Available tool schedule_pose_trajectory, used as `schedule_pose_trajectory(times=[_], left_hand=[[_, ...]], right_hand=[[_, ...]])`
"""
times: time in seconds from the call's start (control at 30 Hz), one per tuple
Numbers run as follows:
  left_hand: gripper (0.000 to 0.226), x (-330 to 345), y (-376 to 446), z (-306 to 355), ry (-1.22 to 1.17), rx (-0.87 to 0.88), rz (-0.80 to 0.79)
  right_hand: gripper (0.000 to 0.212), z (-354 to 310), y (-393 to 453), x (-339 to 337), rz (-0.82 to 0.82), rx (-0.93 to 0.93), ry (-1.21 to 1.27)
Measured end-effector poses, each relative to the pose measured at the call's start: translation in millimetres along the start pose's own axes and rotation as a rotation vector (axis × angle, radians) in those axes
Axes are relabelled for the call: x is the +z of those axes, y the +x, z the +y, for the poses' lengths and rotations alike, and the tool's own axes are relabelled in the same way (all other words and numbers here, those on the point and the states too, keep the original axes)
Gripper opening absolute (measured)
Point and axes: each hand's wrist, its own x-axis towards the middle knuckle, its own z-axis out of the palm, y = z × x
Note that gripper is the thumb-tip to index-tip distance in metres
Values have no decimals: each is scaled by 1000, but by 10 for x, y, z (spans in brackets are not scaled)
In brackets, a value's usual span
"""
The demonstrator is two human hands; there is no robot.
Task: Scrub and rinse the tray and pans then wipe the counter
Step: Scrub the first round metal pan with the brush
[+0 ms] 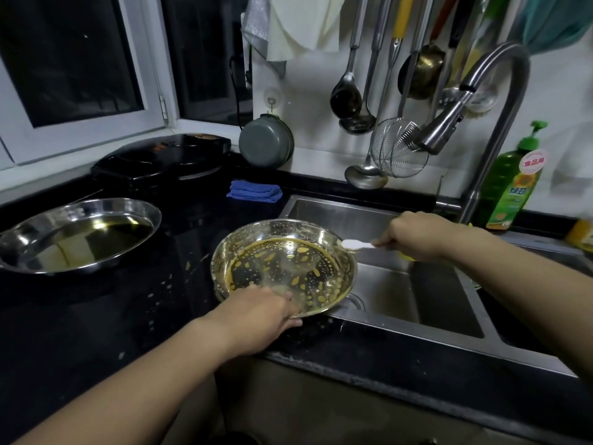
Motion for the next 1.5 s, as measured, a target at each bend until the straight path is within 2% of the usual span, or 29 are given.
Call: schedule_pose_trajectory(times=[0.17, 0.4, 0.53, 0.7, 0.8, 0.87, 0.93, 1.03, 1.23, 1.4, 1.5], left_hand=[[45, 65, 15, -57, -1, 7, -26], [45, 51, 32, -56, 21, 28, -17], [45, 40, 22, -59, 23, 27, -24], [48, -16, 19, -31, -2, 6, -55], [40, 12, 34, -18, -39, -1, -8], [32, 47, 35, -38, -115, -11, 43], [31, 25, 24, -60, -211, -38, 135], [38, -172, 29, -129, -514, -146, 365], [36, -791, -141, -454, -1451, -353, 828], [30, -737, -368, -700, -2173, -428, 1029], [41, -533, -491, -821, -2404, -483, 1103]], right_hand=[[32, -63, 555, -151, 75, -18, 12], [40, -169, 1010, -143, 132, -81, -102], [41, -143, 745, -63, 123, -40, -84], [42, 1, -83, 323, 130, 39, -27], [39, -44, -545, 413, 128, 17, 141], [36, -98, -716, 409, 198, 44, 312], [33, -85, -748, 449, 326, 174, 582], [31, -15, -676, 491, 417, 360, 860], [22, -126, -551, 300, 465, 401, 1131], [14, -386, -374, 172, 376, 420, 1398], [12, -552, -273, 138, 313, 405, 1403]])
